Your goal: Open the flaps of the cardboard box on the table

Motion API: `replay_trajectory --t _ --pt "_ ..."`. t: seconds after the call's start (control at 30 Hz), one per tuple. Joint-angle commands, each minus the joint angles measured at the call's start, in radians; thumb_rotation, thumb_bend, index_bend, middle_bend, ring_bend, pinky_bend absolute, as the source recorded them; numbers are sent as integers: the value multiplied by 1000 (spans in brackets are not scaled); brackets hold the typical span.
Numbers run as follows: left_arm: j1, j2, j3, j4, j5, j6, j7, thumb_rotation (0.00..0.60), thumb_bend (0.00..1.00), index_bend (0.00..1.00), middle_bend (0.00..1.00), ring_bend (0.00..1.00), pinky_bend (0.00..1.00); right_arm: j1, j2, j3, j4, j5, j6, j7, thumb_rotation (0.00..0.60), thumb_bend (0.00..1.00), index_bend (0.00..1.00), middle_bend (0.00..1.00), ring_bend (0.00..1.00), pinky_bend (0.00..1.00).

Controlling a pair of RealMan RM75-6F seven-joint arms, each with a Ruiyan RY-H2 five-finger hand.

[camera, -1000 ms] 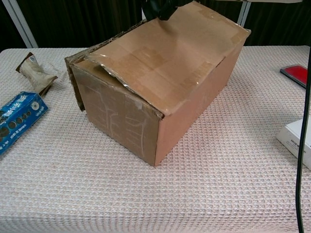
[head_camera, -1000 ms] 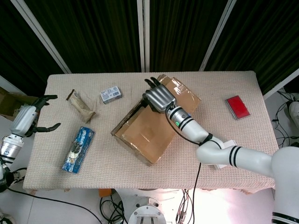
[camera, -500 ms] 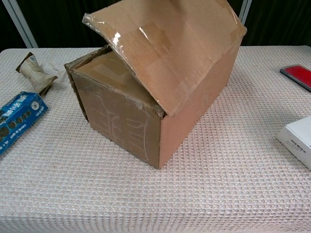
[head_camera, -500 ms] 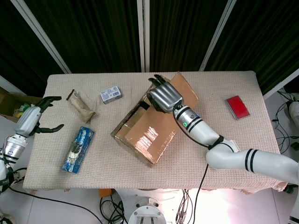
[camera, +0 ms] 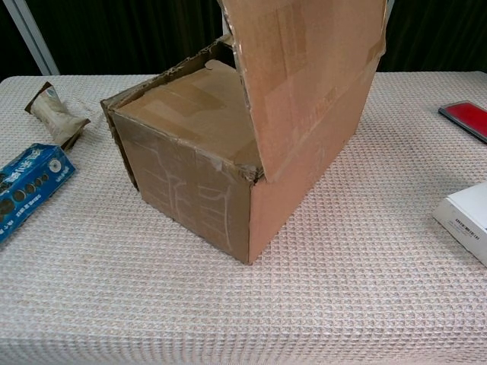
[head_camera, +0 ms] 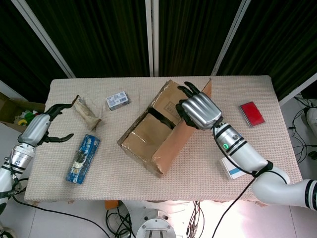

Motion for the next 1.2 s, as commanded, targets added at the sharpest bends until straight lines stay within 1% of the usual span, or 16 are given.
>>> replay_trajectory --t 0.03,0.2,0.4,0.57,0.7,0.73,0.8,0.83,0.87,0.9,0.93,1.0,1.03,1.1,1.2 --pt "-1 0 -1 -10 -1 1 10 517 220 131 156 105 252 -80 38 -30 -40 -99 39 75 576 831 627 539 68 0" --pt "-1 2 1 -28 4 4 27 516 220 131 156 105 252 -160 57 -57 -45 -239 85 172 571 827 602 529 68 0" --pt "0 5 4 -46 9 7 42 515 219 131 156 105 252 -250 109 -85 -50 -403 155 289 569 823 584 515 68 0" --pt "1 4 7 -52 5 2 50 516 219 131 156 105 252 -306 144 -110 -55 -480 198 334 570 823 565 508 68 0" --pt "1 0 9 -52 3 -1 54 514 220 131 156 105 252 -349 171 -127 -61 -527 232 363 565 813 519 487 67 0" --pt "1 -1 9 -52 4 -2 55 513 220 131 156 105 252 -359 175 -128 -62 -540 246 374 564 803 486 459 64 0" --pt "1 -2 10 -52 4 -2 57 515 220 131 156 105 252 -383 175 -126 -56 -576 297 407 558 784 392 361 48 0" --pt "1 -2 10 -52 4 -2 57 515 220 131 155 105 252 -393 171 -122 -49 -591 323 422 554 755 309 274 26 0" --pt "0 -2 9 -53 4 -2 57 516 219 131 156 105 252 -403 166 -118 -39 -603 349 433 552 732 257 226 15 0" --pt "0 -2 9 -54 5 -2 58 516 219 131 156 105 252 -410 161 -114 -29 -611 369 443 549 699 182 169 2 0" --pt "0 -2 9 -54 5 -1 58 516 219 131 156 105 252 -416 158 -113 -21 -616 382 449 548 673 113 127 0 0" --pt "-1 -3 10 -56 8 0 60 515 219 131 156 105 252 -423 153 -111 -5 -615 388 456 541 667 27 81 0 0" --pt "-1 -4 10 -57 9 0 61 515 219 131 156 106 252 -423 150 -112 2 -609 377 456 538 668 6 67 0 0" --pt "-1 -6 11 -56 11 0 63 516 219 131 156 106 252 -422 139 -110 9 -588 363 435 530 669 0 40 0 0" --pt "-1 -10 13 -54 9 -3 66 515 220 131 156 105 252 -411 97 -97 26 -548 342 322 521 663 0 4 0 0"
